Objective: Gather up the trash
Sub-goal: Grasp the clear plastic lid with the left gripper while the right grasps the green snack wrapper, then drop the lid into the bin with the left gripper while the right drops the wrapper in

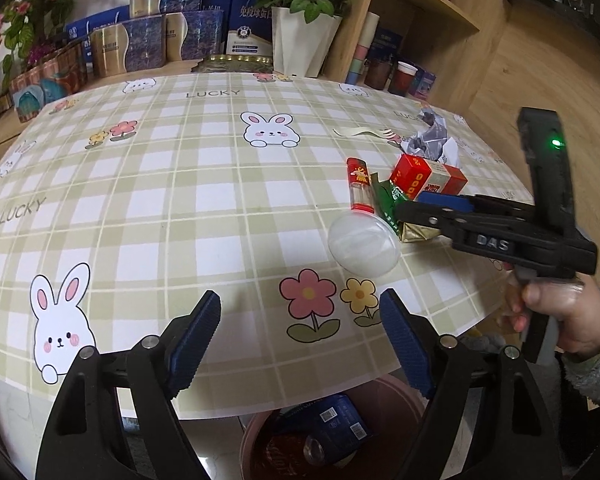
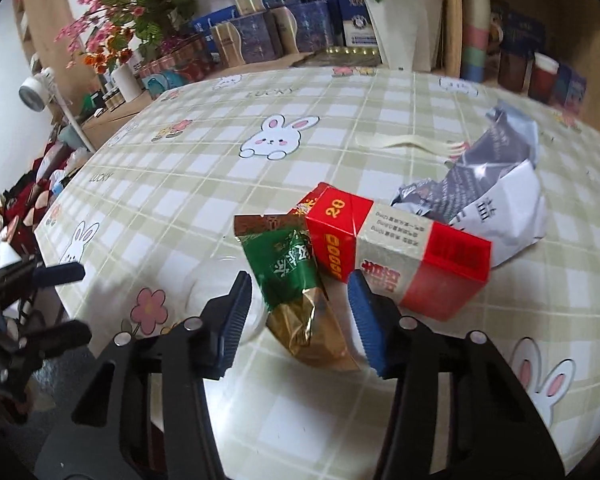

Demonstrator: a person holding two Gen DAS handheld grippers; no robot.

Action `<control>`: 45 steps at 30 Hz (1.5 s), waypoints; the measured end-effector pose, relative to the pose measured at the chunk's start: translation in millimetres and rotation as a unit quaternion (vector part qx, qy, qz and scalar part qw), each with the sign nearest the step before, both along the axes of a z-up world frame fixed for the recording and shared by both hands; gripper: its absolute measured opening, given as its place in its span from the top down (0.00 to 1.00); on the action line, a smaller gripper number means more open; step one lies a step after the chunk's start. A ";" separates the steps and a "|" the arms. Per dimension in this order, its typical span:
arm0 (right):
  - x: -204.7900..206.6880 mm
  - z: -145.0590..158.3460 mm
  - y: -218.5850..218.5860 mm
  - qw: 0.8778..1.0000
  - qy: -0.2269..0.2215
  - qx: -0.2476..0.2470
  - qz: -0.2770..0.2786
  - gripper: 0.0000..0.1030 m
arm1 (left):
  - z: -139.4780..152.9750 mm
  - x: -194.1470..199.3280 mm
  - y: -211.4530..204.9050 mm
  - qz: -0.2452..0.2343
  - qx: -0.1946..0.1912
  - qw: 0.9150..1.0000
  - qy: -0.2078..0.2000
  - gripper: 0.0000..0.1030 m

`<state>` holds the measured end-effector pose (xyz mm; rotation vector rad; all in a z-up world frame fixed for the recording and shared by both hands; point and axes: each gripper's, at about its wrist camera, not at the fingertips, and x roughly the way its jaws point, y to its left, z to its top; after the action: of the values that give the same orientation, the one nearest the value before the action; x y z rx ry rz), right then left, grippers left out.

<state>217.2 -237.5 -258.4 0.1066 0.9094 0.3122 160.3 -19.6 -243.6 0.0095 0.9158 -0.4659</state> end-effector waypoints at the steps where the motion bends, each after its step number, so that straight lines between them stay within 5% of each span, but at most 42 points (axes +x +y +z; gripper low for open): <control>1: 2.1 -2.6 0.8 1.000 0.005 0.000 -0.002 0.50 | -1.2 -0.2 -0.8 -0.003 0.000 1.000 0.000 0.24; 11: -12.7 1.7 -3.1 1.000 -0.001 0.027 -0.008 0.68 | -1.7 0.1 -18.7 -0.034 0.001 0.999 0.004 0.24; 19: -56.4 26.4 -51.3 0.991 -0.037 0.108 -0.075 0.69 | -6.3 19.2 -50.1 -0.086 0.032 0.996 0.020 0.17; 40: -103.3 25.8 -91.5 0.984 -0.048 0.107 -0.133 0.69 | -38.8 62.3 -112.4 -0.069 0.124 0.990 0.021 0.15; 42: -103.5 24.4 -91.9 0.984 -0.045 0.107 -0.134 0.69 | -37.5 59.7 -112.4 -0.070 0.120 0.990 0.014 0.24; 43: -103.5 24.0 -91.4 0.984 -0.044 0.107 -0.134 0.69 | -35.1 57.3 -112.6 -0.077 0.116 0.990 0.008 0.38; 45: -103.6 24.3 -89.6 0.984 -0.043 0.106 -0.133 0.69 | -33.1 53.5 -113.5 -0.082 0.122 0.989 0.012 0.38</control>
<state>113.5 -327.1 -234.1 0.4057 0.7641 0.1621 213.8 -133.0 -276.7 0.3049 0.9951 -0.5044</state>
